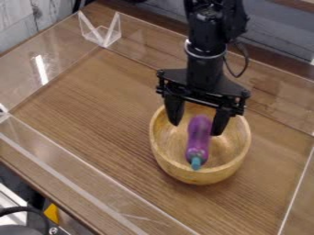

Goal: Put the purple eggplant in the brown bowl

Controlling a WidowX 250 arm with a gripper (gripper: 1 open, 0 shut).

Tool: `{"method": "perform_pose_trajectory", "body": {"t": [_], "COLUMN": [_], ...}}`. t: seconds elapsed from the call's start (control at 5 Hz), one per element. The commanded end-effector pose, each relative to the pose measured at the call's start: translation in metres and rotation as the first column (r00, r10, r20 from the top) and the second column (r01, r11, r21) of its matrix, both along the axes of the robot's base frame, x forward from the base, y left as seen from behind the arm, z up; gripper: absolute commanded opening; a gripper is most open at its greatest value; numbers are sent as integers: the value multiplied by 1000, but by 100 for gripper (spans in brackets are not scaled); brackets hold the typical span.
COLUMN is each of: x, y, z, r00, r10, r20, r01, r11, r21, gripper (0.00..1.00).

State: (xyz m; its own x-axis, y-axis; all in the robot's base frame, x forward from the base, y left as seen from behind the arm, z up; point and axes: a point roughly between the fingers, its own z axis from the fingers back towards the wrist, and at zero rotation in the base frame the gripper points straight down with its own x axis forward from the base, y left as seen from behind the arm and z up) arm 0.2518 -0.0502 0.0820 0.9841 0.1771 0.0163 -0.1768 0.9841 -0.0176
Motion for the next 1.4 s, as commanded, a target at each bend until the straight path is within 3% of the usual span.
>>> {"method": "perform_pose_trajectory", "body": {"t": [0.0,1.2], "x": [3,1], "y": [1,17], "z": [14,25], "r00": [999,998], "r10": [1,51], "r20": [47,33], "r01": [-1,-52], "r11": [1000,998], "r21": [-2,23], "gripper": [100,100]}}
